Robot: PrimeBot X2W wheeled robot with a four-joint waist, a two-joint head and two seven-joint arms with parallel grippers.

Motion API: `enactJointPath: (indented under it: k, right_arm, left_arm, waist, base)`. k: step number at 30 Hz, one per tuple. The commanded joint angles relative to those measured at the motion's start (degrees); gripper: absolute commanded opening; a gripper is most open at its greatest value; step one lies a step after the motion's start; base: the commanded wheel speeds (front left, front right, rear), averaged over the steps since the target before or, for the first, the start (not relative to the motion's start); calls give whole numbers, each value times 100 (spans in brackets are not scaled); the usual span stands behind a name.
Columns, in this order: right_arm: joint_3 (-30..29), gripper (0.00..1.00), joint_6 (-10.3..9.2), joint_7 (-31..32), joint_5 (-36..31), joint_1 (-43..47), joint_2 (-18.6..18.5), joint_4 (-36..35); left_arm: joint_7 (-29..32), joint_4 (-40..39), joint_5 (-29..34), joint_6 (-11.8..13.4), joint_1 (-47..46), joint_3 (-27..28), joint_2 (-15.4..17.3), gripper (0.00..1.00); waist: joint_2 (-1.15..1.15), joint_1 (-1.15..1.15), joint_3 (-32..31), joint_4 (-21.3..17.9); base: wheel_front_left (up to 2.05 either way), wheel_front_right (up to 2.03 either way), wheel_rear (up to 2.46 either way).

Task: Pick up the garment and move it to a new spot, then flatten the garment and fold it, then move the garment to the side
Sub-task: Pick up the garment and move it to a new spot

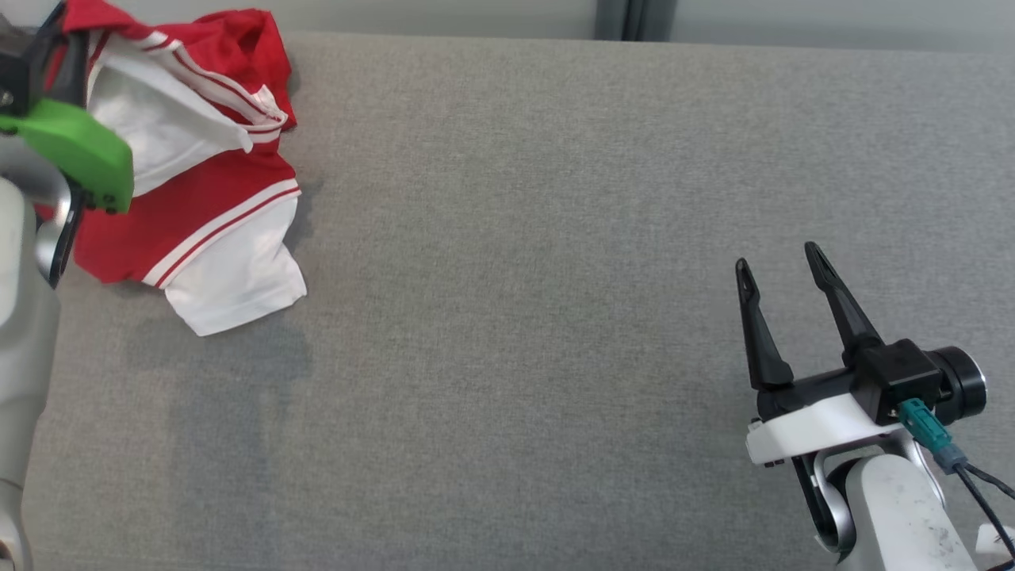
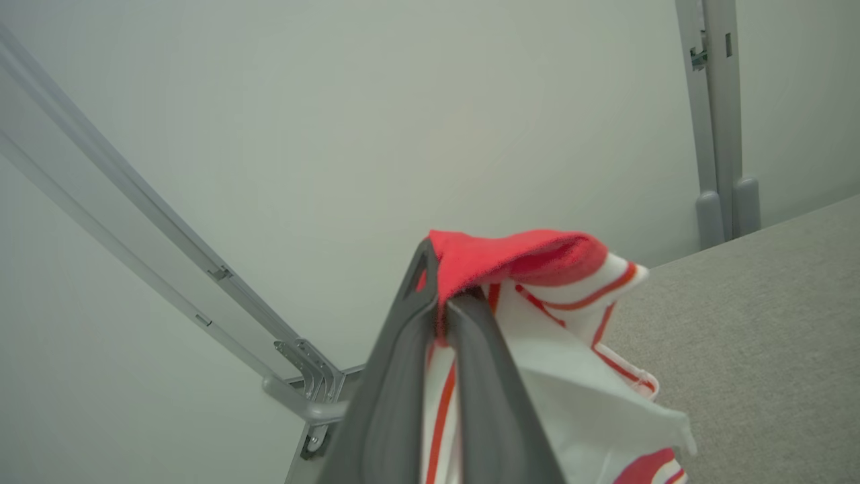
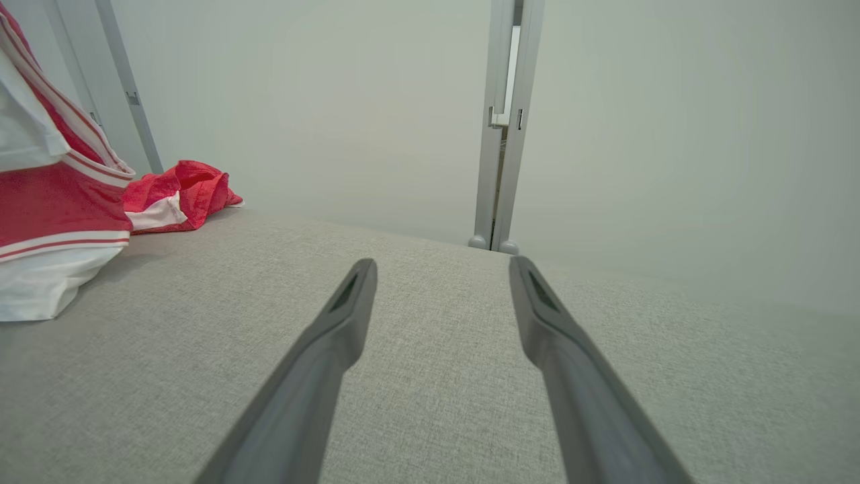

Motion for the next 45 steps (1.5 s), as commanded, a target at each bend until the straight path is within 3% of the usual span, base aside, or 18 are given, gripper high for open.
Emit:
enactJointPath:
  k: [1, 6, 11, 18, 25, 30, 39, 40, 41, 42, 45]
  right_arm:
    - [-52, 100, -2, -16, 52, 106, -19, 15]
    - [-253, 100, -2, -16, 152, 277, -18, 34]
    - [-342, 100, -2, -16, 219, 381, -17, 58]
    - [-408, 100, -2, -16, 360, 359, -15, 14]
    - [-446, 100, -2, -16, 469, 184, -15, -25]
    - [-432, 100, -2, -16, 466, 64, -15, -39]
    - [-445, 100, -2, -16, 341, -11, -17, -53]
    - [-442, 100, -2, -16, 333, -18, -17, -50]
    - [-432, 100, -2, -16, 318, -30, -16, -44]
    - [-430, 100, -2, -16, 308, -38, -17, -41]
    - [-411, 100, -2, -16, 297, -67, -17, -26]
  left_arm:
    - [43, -191, 59, -19, -163, -84, -42, 0]
    - [333, -1064, 61, -35, -492, -511, -271, 0]
    - [660, -1868, -320, -37, -801, -751, -650, 0]
    - [956, -2497, -1152, 2, -817, -555, -1193, 0]
    - [768, -2174, -1800, 218, 527, -294, -1302, 0]
    - [296, -1407, -2073, 446, 1634, -109, -1328, 0]
    - [-256, -438, -2217, 696, 2457, 326, -1253, 0]
    - [-261, -401, -2224, 702, 2485, 379, -1266, 6]
    - [-281, -366, -2203, 707, 2516, 429, -1266, 64]
    - [-292, -351, -2170, 716, 2533, 461, -1271, 99]
    - [-294, -533, -2006, 716, 2611, 642, -1300, 100]
  waist:
    - [0, 0, -464, -420]
    - [0, 0, -722, -846]
    - [0, 0, -783, -1308]
    - [0, 0, -518, -1806]
    - [0, 0, -181, -1954]
    - [0, 0, 10, -1907]
    - [0, 0, 142, -1658]
    - [0, 0, 143, -1628]
    - [0, 0, 144, -1599]
    - [0, 0, 143, -1571]
    - [0, 0, 131, -1487]
  base:
    - [0, 0, 0]
    - [0, 0, 0]
    - [0, 0, 0]
    - [0, 0, 0]
    - [0, 0, 0]
    - [0, 0, 0]
    - [0, 0, 0]
    - [0, 0, 0]
    - [0, 0, 0]
    - [0, 0, 0]
    - [0, 0, 0]
